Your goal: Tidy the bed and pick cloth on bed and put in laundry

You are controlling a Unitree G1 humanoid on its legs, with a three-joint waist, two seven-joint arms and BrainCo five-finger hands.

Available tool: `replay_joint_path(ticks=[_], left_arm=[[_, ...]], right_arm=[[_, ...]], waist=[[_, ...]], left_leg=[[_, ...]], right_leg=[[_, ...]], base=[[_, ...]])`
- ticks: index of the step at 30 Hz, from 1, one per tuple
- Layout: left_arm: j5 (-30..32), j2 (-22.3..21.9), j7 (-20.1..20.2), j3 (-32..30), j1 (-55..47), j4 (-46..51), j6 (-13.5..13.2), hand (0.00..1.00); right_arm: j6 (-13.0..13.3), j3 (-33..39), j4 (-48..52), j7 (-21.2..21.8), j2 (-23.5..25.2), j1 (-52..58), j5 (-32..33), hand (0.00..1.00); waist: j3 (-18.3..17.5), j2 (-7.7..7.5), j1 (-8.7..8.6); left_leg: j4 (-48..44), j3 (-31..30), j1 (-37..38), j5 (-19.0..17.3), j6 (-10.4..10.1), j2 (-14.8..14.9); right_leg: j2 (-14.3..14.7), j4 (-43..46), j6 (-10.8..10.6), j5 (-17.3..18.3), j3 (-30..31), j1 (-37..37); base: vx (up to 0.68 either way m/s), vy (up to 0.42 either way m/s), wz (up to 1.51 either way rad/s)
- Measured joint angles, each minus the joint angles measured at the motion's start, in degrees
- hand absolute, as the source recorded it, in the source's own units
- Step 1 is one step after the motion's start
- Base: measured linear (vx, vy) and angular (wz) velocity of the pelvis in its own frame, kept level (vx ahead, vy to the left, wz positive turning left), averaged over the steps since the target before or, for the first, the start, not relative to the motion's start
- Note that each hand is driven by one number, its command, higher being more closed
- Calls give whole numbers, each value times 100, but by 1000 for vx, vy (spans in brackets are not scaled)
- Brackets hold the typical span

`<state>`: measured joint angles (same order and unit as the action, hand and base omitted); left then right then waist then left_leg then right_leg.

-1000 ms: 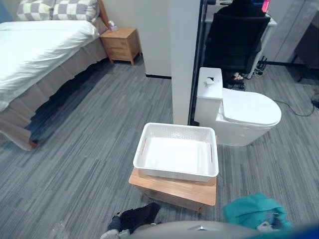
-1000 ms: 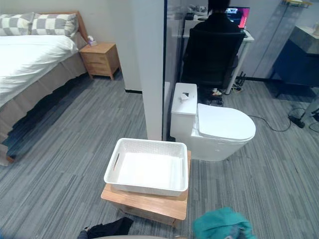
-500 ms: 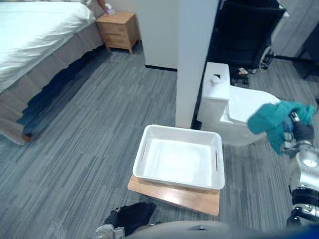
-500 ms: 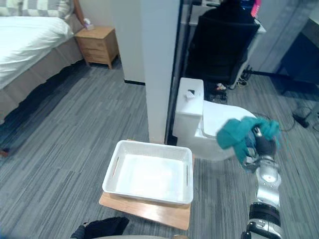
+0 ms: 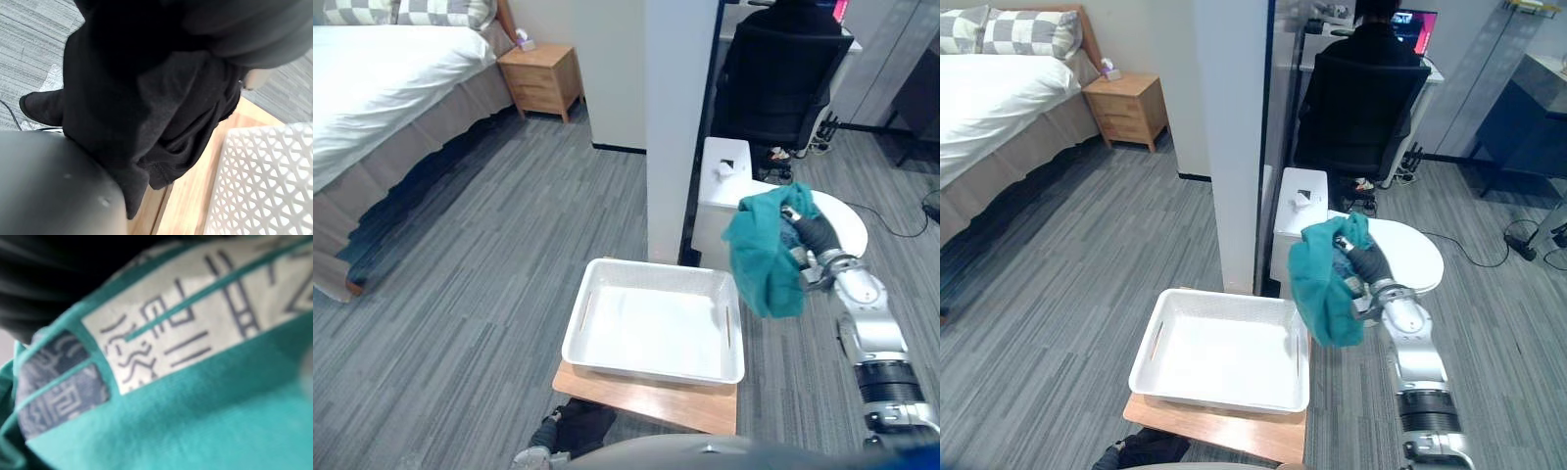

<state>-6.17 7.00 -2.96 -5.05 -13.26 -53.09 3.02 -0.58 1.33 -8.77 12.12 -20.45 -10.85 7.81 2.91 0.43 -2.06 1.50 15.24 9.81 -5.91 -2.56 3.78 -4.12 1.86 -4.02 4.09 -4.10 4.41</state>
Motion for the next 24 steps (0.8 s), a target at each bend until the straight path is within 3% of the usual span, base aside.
replay_joint_path(ticks=[11,16,24], left_arm=[[11,-2,6,-2,-106,-14,-3,100],[60,-11,10,-1,-38,-18,-6,100],[109,-8,4,-16,10,-16,-102,100]], right_arm=[[-22,-1125,-773,119,417,2,-260,100],[-15,-1630,-1305,102,580,1,-399,100],[10,-2071,-2162,-242,964,-78,-702,100]], waist=[[-34,35,28],[-46,52,118],[-16,1,185]], left_leg=[[234,-56,-21,225,-22,1],[243,-81,13,231,-32,3],[348,-322,5,327,-152,-7]], right_leg=[[31,-250,14,-161,-163,29],[29,-353,-12,-238,-233,120],[1,-394,-13,-248,-485,205]], base=[[-14,-21,4],[1,1,3],[-12,-10,16]])
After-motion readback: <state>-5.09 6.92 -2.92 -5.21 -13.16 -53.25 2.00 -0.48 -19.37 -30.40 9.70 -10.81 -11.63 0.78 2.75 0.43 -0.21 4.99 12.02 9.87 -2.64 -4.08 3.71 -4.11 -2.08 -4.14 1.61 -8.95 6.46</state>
